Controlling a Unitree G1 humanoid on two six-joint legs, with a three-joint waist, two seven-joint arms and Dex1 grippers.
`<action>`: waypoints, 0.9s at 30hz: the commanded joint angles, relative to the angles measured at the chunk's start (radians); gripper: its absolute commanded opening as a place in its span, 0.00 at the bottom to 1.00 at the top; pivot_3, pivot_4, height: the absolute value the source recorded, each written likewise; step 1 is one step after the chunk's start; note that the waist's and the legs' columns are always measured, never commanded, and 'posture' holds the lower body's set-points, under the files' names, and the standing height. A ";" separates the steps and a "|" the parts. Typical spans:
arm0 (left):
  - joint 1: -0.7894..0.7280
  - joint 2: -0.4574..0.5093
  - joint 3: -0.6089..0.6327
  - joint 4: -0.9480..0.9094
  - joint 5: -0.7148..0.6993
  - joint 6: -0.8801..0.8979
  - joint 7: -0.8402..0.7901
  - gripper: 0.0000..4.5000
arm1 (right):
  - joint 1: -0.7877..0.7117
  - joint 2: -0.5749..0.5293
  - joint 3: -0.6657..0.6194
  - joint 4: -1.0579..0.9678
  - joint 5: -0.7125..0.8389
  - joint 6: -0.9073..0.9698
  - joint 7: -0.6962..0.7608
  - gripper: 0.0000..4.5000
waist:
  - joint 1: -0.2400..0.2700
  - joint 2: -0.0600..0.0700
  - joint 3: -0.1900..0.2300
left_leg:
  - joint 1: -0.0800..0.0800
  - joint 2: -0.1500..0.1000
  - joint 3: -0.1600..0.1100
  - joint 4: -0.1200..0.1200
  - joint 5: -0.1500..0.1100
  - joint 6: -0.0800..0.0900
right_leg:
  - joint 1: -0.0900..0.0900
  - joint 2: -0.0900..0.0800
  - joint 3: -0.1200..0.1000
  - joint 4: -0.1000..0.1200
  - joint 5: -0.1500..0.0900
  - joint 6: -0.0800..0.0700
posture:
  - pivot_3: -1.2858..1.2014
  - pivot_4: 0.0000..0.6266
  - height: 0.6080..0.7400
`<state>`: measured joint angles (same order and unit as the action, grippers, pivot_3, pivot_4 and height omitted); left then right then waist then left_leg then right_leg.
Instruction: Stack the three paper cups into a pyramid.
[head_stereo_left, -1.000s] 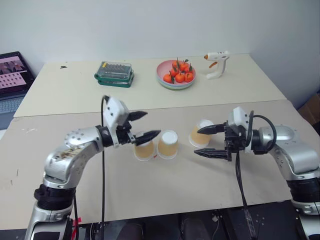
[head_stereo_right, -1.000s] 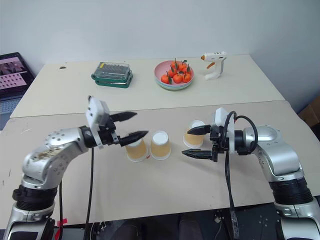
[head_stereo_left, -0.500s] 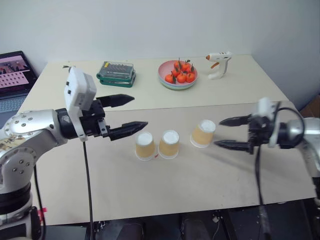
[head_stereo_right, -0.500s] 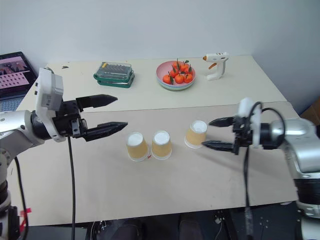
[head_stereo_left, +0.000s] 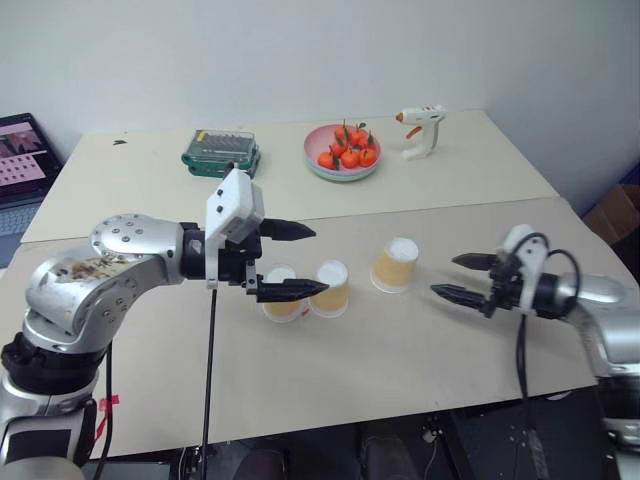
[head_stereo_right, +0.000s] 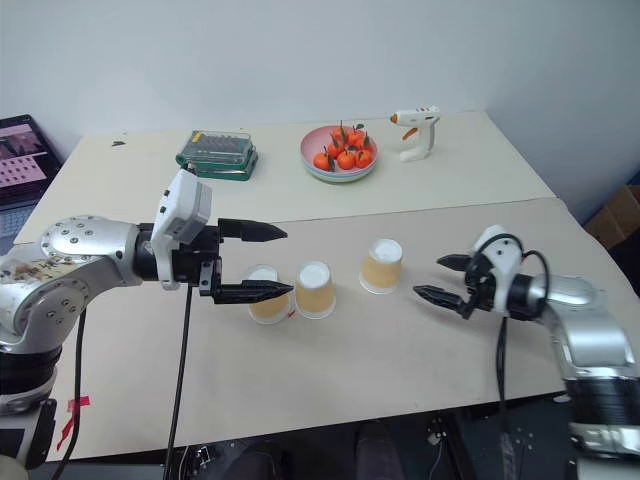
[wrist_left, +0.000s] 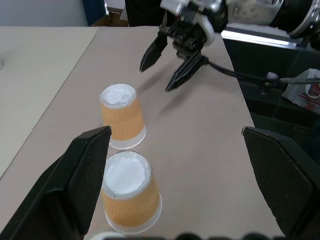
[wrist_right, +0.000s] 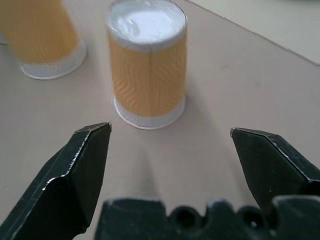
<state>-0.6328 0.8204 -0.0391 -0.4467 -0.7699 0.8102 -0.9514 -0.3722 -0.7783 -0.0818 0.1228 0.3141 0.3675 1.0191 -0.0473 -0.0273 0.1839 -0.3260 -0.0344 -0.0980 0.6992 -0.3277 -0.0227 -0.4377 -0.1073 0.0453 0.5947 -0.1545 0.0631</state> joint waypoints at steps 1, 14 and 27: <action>-0.009 -0.006 -0.003 0.006 0.030 -0.035 -0.015 1.00 | -0.081 0.009 0.009 0.049 -0.031 -0.076 0.002 1.00 | 0.001 0.000 0.000 | -0.001 0.000 0.000 0.000 0.000 0.000 | -0.001 0.000 0.000 0.000 0.000 0.000 | 0.52 0.24 0.89; 0.060 -0.059 0.031 0.007 0.062 -0.033 0.038 1.00 | -0.214 0.061 0.070 0.158 -0.035 -0.111 0.097 1.00 | 0.003 0.000 0.000 | -0.003 0.000 -0.001 0.000 0.000 0.000 | -0.002 0.000 -0.001 -0.001 0.000 0.000 | 0.52 0.24 0.89; 0.137 -0.068 0.065 -0.020 0.064 -0.024 0.088 1.00 | -0.299 0.140 0.109 0.211 -0.044 -0.104 0.149 1.00 | 0.001 0.000 0.000 | -0.003 0.000 -0.002 0.000 0.000 0.000 | -0.002 0.000 -0.001 -0.001 0.000 0.001 | 0.52 0.24 0.89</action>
<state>-0.4935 0.7508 -0.0101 -0.4286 -0.6968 0.7996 -0.8709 -0.6418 -0.6388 0.0317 0.3284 0.2578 0.2833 1.1594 -0.0463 -0.0269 0.1841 -0.3294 -0.0345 -0.0995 0.6995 -0.3278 -0.0227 -0.4403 -0.1075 0.0446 0.5941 -0.1539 0.0639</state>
